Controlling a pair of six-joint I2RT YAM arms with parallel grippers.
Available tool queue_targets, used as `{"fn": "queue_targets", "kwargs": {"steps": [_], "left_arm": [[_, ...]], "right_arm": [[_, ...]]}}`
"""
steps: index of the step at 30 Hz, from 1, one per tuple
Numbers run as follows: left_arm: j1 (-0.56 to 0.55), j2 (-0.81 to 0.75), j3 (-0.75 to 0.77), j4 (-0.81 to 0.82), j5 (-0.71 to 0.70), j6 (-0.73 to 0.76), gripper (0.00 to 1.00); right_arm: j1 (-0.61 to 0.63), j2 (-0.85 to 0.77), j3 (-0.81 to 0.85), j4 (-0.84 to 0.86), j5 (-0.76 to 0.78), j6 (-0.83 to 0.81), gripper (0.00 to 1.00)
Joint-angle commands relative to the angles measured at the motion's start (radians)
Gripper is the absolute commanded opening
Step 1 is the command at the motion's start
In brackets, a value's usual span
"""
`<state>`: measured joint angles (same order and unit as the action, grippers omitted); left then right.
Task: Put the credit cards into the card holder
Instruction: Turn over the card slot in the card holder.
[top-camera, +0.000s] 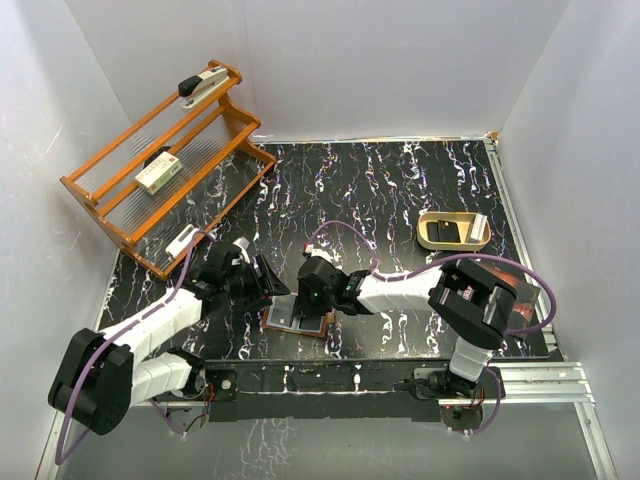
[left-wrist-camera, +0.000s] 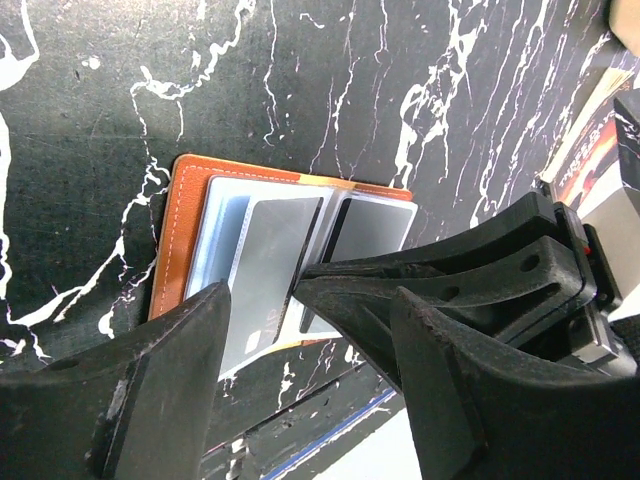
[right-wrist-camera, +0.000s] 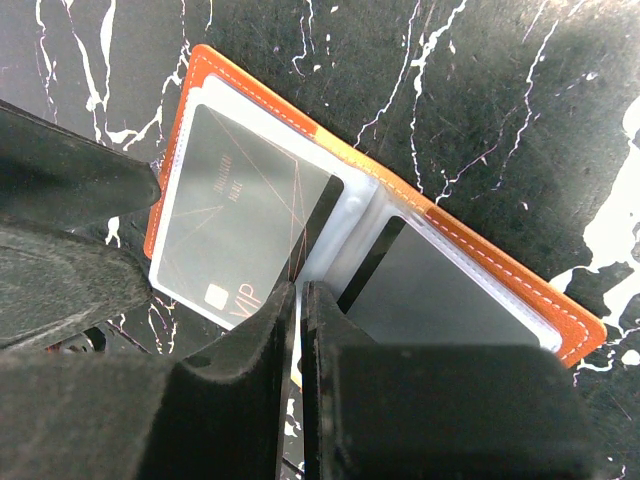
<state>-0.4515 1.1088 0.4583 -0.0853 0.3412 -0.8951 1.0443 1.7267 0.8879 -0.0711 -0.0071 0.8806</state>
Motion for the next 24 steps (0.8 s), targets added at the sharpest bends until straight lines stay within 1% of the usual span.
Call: {"fn": "queue_targets", "kwargs": {"steps": [1,9,15,24], "left_arm": [[0.005,0.008,-0.015,0.012,0.017,0.027,0.64],[0.004,0.024,-0.029,0.021,0.018,0.05,0.64],[0.005,0.034,-0.045,0.061,0.051,0.03,0.64],[0.004,-0.029,-0.035,0.066,0.125,-0.026,0.63]], "right_arm": [[0.005,0.031,-0.034,-0.052,0.012,-0.022,0.07],[0.005,0.03,-0.041,-0.05,0.014,-0.022,0.07],[0.004,0.03,-0.035,-0.051,0.016,-0.019,0.07],[0.005,0.021,-0.031,-0.061,0.027,-0.02,0.07]]}}
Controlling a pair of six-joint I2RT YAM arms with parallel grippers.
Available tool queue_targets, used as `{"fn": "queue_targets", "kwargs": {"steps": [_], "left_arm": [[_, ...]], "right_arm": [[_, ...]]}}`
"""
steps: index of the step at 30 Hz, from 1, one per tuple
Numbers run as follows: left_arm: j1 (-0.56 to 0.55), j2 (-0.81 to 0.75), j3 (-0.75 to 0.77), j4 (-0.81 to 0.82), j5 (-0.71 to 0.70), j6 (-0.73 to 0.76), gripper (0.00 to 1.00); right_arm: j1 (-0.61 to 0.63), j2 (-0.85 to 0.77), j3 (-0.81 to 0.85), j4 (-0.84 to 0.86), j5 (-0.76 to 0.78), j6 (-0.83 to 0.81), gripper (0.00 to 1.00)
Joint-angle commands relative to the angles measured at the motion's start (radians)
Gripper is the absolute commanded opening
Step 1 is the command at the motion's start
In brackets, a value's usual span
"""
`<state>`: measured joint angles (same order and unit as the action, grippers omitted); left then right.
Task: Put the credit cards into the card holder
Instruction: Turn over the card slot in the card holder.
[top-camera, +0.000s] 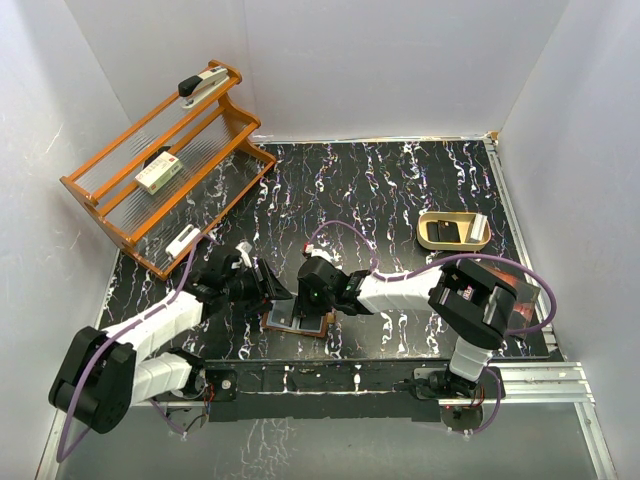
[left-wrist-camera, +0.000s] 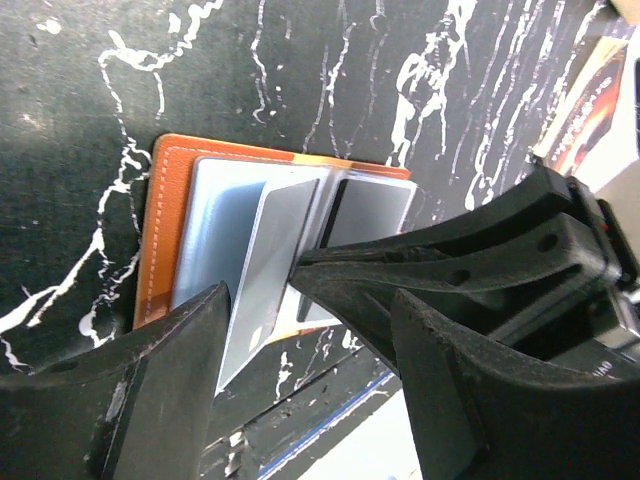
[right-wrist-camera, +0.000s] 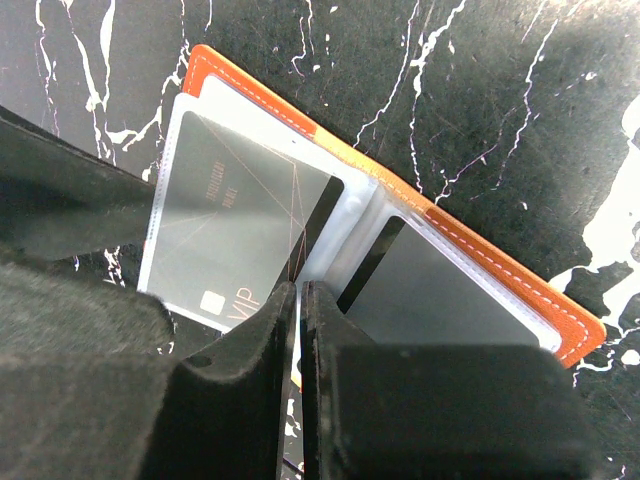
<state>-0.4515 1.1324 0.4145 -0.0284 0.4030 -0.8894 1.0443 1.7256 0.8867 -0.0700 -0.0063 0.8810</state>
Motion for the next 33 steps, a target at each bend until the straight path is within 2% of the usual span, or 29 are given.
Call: {"fn": "queue_targets", "kwargs": {"steps": [1,6,15,23,29,33], "left_arm": [[0.004,-0.069,0.009,0.009,0.068,-0.04,0.63],[0.003,-0.101,0.006,0.024,0.099,-0.084,0.63],[-0.003,-0.104,-0.009,0.055,0.136,-0.121,0.63],[-0.017,-0.059,0.01,0.043,0.102,-0.089,0.63],[-0.017,-0.055,0.029,-0.024,0.019,-0.062,0.63],[-0.015,-0.065,0.012,-0.004,0.013,-0.087,0.63]], "right_arm": [[0.005,0.022,-0.029,-0.063,0.029,-0.022,0.07],[0.004,-0.015,-0.019,-0.081,0.041,-0.022,0.1],[0.005,-0.14,-0.047,-0.121,0.116,0.001,0.27],[0.005,-0.29,-0.116,-0.118,0.204,0.023,0.29],[0.005,-0.237,-0.077,-0.093,0.123,0.045,0.28],[0.005,-0.196,-0.046,-0.095,0.133,0.066,0.25]]}}
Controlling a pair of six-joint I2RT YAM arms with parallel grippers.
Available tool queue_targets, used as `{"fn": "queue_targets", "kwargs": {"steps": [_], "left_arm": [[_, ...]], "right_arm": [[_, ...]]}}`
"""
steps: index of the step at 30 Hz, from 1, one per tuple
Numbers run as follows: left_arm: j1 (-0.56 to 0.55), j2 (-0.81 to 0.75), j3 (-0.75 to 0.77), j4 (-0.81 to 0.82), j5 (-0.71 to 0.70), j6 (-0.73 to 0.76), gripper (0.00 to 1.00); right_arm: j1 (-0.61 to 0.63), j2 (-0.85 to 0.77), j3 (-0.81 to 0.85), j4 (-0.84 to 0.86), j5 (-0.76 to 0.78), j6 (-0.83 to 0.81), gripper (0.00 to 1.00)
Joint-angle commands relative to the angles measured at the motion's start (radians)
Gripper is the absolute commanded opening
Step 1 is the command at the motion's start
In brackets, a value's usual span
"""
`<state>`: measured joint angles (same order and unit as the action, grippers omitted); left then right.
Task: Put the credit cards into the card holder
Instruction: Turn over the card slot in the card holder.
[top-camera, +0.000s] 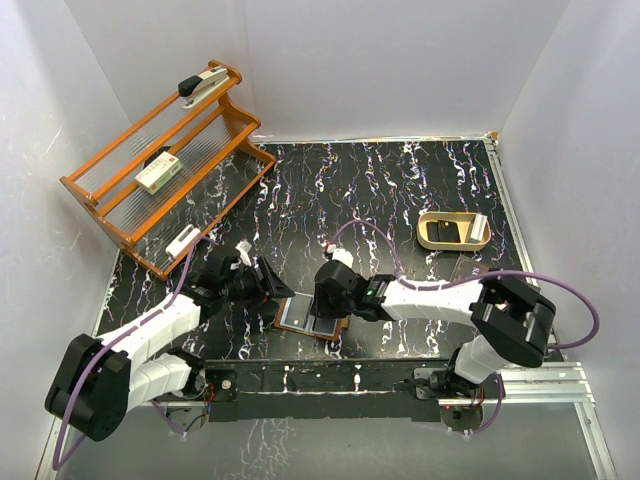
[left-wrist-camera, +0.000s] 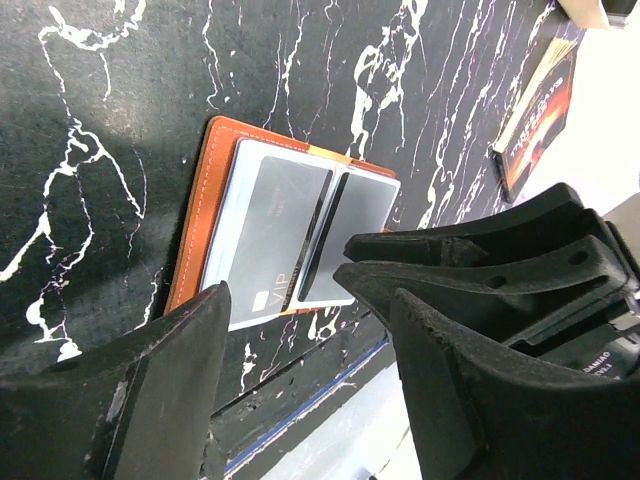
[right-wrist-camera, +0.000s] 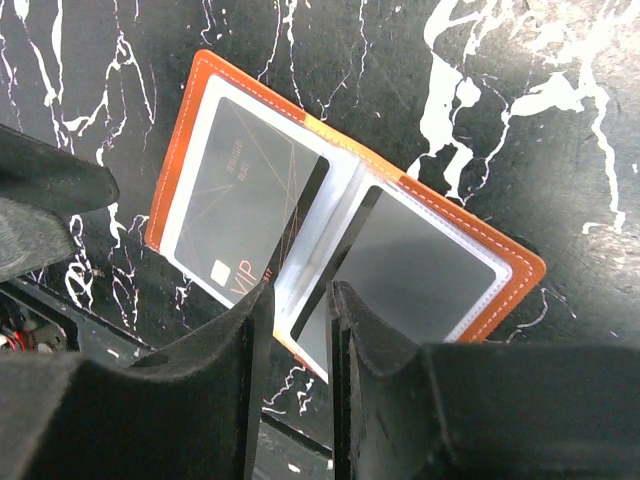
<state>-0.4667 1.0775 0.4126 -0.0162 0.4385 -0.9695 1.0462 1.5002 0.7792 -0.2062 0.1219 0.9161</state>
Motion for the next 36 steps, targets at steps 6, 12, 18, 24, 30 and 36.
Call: {"fn": "queue_targets", "kwargs": {"steps": [6,12,18,24,30,36], "left_arm": [[0.003,-0.004,-0.001,-0.014,-0.018,-0.003,0.64],[0.003,0.033,0.012,0.015,0.004,0.016,0.64],[0.004,0.101,0.032,0.081,0.055,0.032,0.64],[0.003,0.178,0.064,0.108,0.092,0.057,0.64],[0.003,0.208,0.061,0.13,0.104,0.052,0.62],[0.002,0.237,0.035,0.197,0.146,0.014,0.6]], "right_arm": [[0.003,0.108,0.056,0.065,-0.026,0.018,0.18],[0.003,0.153,0.035,0.037,-0.033,0.012,0.1],[0.003,0.16,0.028,0.012,-0.02,0.003,0.09],[0.003,0.162,0.021,0.019,-0.022,0.003,0.08],[0.003,0.157,0.013,0.034,-0.025,0.0,0.08],[0.003,0.156,0.016,0.033,-0.025,-0.006,0.08]]}}
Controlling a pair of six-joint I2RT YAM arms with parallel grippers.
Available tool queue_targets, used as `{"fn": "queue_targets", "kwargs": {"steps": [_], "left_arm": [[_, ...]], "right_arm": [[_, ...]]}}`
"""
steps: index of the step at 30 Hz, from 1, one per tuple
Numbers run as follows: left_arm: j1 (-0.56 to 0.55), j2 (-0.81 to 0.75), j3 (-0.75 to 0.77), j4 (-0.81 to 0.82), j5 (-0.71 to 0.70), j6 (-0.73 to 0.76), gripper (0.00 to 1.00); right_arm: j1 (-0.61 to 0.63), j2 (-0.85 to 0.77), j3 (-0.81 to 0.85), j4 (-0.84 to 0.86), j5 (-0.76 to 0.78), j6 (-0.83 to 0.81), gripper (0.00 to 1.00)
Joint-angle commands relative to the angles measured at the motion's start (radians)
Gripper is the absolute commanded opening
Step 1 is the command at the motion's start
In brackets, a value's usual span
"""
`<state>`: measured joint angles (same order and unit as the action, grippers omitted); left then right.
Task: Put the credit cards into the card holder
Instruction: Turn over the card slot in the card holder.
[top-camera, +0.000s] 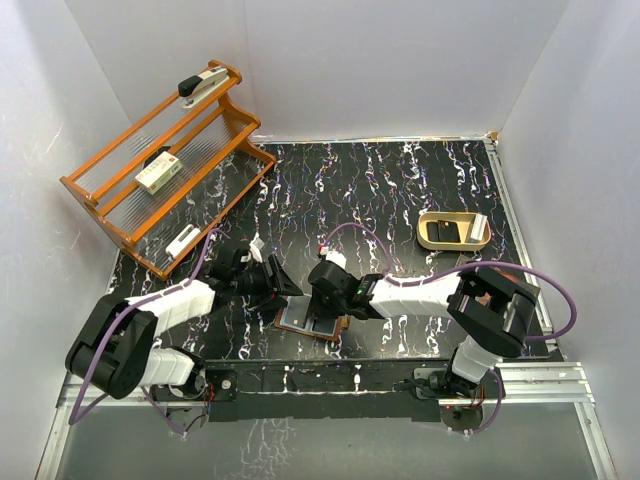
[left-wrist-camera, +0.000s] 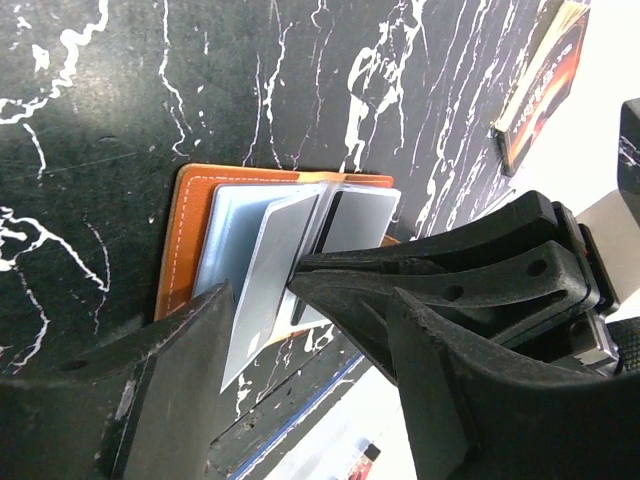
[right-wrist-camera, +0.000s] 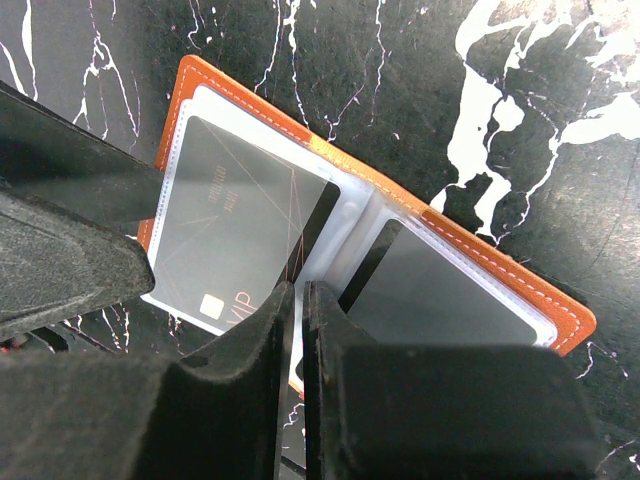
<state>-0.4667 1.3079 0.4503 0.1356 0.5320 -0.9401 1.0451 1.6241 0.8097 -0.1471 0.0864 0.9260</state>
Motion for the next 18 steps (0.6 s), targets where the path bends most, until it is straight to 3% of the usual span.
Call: {"fn": "queue_targets", "kwargs": {"steps": [1,5,14,18], "left_arm": [[0.002,0.004,-0.003,0.045,0.054,-0.017,0.59],[0.0,-0.012,0.007,0.035,0.064,-0.023,0.57],[-0.013,-0.033,-0.007,0.002,0.043,-0.022,0.29],[-0.023,-0.038,-0.017,-0.001,0.012,-0.019,0.26]], "right_arm": [[0.004,0.032,-0.015,-0.026,0.009,-0.017,0.08],[0.004,0.041,-0.015,-0.024,0.003,-0.02,0.08],[0.004,0.016,-0.026,0.017,0.008,-0.042,0.08],[0.004,0.007,-0.026,0.021,0.009,-0.049,0.08]]}}
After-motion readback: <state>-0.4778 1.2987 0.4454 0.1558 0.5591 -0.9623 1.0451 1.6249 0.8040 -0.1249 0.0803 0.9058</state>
